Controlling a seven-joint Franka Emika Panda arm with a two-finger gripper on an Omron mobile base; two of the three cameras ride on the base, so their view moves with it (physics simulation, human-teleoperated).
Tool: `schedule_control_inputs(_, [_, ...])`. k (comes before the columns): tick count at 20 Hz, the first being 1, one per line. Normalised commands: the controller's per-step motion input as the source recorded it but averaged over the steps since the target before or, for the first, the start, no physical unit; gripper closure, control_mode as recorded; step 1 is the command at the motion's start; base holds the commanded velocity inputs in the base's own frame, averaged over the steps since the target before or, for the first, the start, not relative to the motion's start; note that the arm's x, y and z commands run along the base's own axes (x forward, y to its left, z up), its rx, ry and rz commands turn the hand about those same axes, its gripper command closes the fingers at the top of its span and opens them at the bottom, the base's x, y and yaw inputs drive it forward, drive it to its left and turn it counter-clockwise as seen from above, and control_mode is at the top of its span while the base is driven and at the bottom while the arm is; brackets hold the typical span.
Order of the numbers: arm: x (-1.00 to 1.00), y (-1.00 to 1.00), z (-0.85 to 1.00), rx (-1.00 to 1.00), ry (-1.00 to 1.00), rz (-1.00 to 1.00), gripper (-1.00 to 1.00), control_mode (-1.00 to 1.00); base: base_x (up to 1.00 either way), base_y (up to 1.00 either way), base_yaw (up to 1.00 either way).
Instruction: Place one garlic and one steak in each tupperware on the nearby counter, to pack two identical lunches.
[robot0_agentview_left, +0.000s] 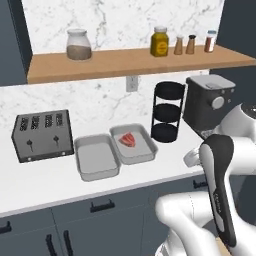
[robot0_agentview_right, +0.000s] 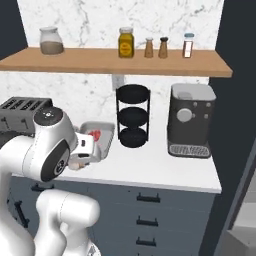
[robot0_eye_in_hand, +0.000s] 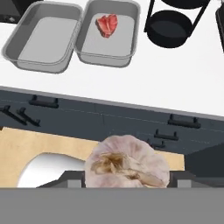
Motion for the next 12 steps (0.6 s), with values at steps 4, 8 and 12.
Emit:
schedule_control_inputs(4, [0.00, 0.00, 0.00, 0.00, 0.00, 0.00, 1.00, 1.00, 0.49, 0.48, 0.00])
schedule_control_inputs(8, [0.00, 0.00, 0.00, 0.00, 0.00, 0.00, 1.00, 1.00, 0.69, 0.47, 0.00])
schedule_control_inputs(12, [0.00, 0.00, 0.00, 0.00, 0.00, 0.00, 1.00, 1.00, 0.90, 0.62, 0.00])
